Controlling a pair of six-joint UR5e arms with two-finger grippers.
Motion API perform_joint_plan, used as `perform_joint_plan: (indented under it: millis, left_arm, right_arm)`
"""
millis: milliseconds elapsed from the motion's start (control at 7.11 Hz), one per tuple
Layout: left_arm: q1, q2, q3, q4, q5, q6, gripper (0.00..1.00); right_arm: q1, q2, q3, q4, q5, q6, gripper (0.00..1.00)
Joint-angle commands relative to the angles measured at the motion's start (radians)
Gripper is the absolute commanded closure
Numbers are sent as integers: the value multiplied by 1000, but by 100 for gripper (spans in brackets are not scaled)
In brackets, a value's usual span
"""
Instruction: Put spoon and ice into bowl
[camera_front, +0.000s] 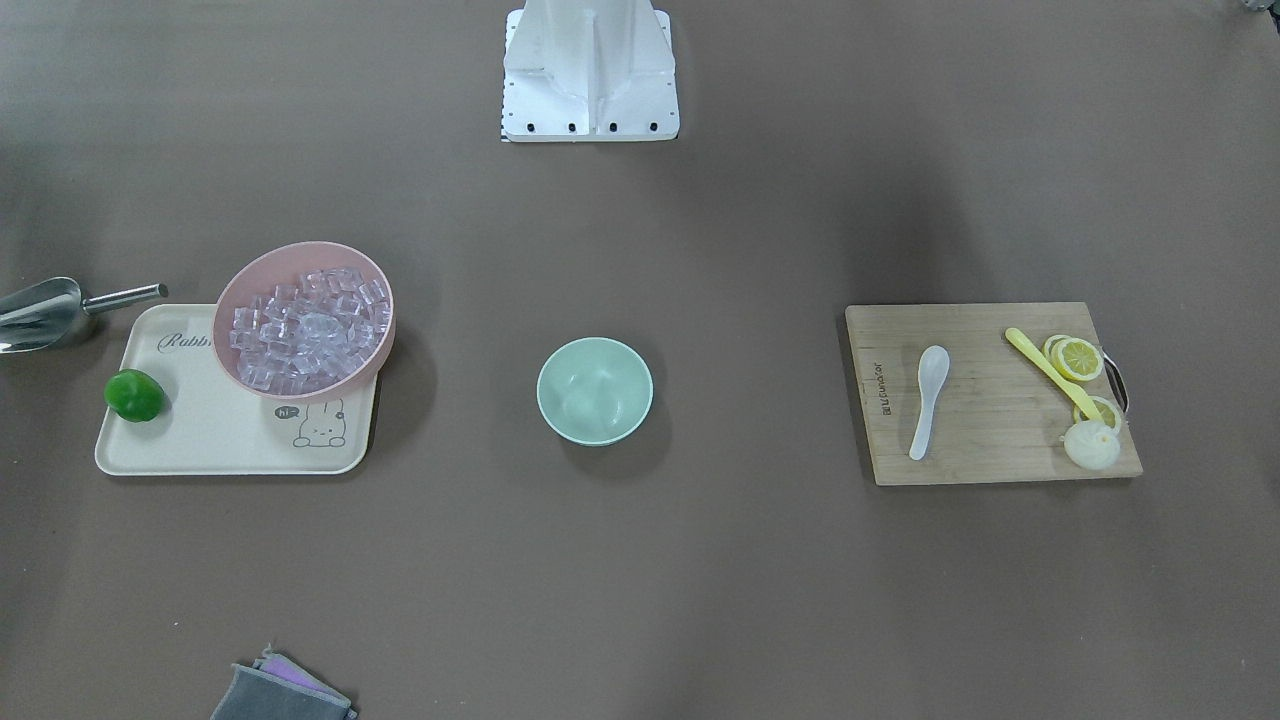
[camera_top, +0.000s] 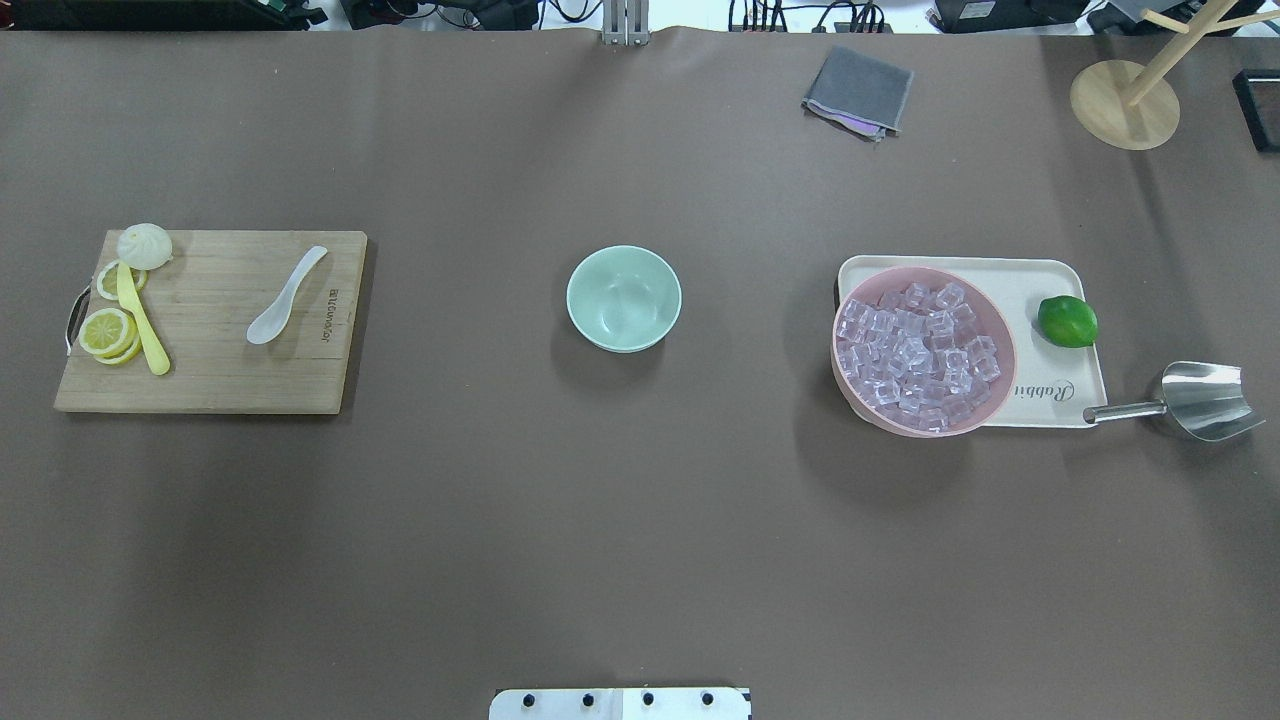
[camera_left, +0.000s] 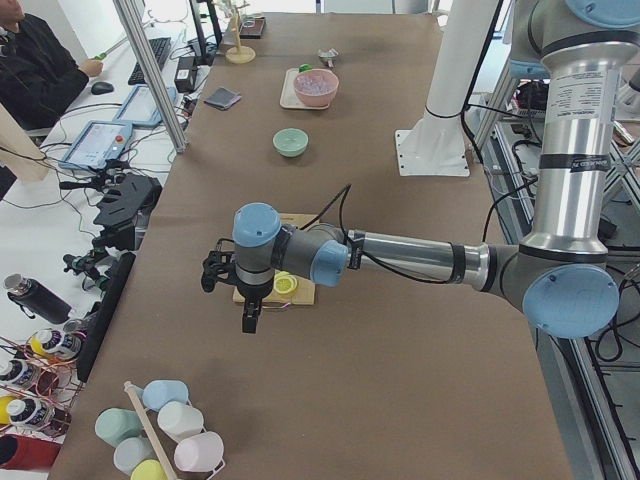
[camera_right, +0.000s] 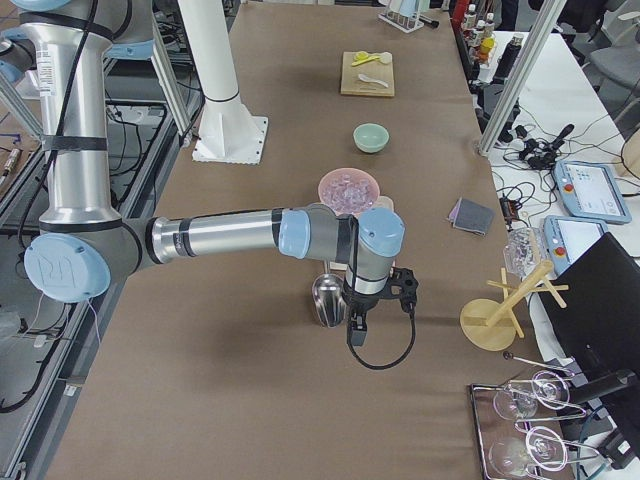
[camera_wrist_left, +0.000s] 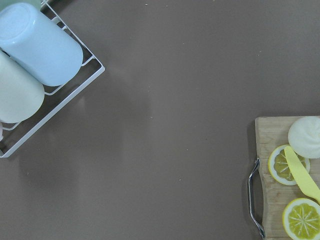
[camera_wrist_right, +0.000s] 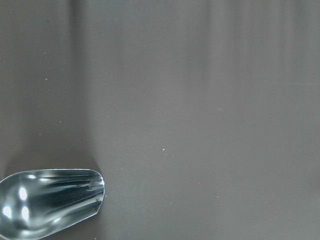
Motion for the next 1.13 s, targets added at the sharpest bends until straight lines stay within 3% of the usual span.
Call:
perform_joint_plan:
  millis: [0,985]
  left_arm:
    - [0,2,-2,-1,4,5,2]
    - [3,1,8,0,4,5,2]
  right_arm:
    - [-1,-2,6,-5,11,1,0]
    - [-5,-2,-5,2,6,1,0]
